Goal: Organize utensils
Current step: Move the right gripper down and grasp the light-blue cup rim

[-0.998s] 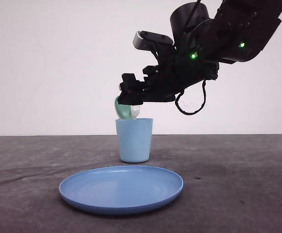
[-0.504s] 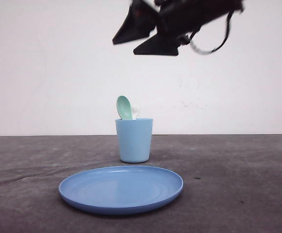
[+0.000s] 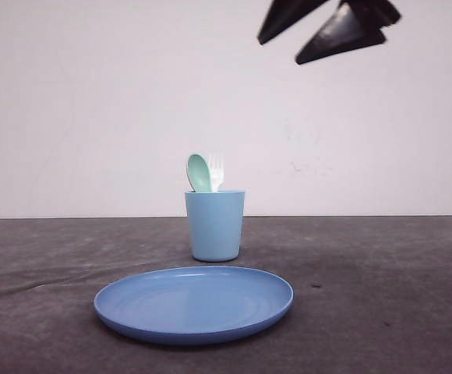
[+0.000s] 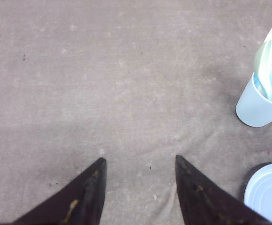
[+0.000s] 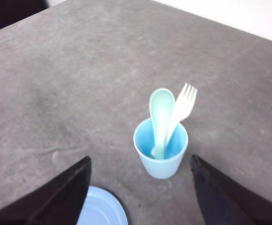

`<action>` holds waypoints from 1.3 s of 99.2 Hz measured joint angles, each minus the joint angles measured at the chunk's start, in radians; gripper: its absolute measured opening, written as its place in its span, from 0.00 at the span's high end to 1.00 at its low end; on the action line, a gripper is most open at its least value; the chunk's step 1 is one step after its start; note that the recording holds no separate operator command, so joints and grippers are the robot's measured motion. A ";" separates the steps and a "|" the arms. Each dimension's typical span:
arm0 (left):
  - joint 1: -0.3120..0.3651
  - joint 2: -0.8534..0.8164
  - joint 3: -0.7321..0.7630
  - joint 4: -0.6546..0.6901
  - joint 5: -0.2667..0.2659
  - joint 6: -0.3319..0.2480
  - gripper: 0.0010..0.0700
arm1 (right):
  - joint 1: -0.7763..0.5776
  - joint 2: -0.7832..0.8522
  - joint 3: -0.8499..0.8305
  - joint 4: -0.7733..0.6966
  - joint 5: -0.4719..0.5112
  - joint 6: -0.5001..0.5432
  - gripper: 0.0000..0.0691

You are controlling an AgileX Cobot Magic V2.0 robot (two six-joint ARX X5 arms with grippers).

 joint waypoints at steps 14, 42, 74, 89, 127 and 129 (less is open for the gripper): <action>0.000 0.000 0.000 0.000 0.000 0.000 0.61 | -0.033 -0.013 -0.091 -0.003 0.021 0.003 0.38; 0.000 0.000 0.000 -0.001 0.000 0.000 0.61 | -0.071 0.013 -0.182 0.063 -0.002 0.008 0.02; 0.000 0.000 0.000 0.000 0.000 0.000 0.61 | -0.076 0.158 -0.200 0.251 -0.082 0.011 0.01; 0.000 0.000 0.000 0.000 0.000 0.000 0.61 | -0.074 0.267 -0.200 0.384 -0.097 0.031 0.01; 0.000 0.000 0.000 0.003 0.000 0.000 0.61 | -0.027 0.578 -0.050 0.472 -0.101 0.035 0.01; 0.000 0.000 0.000 0.003 0.000 0.000 0.61 | -0.023 0.587 -0.038 0.472 -0.101 0.032 0.01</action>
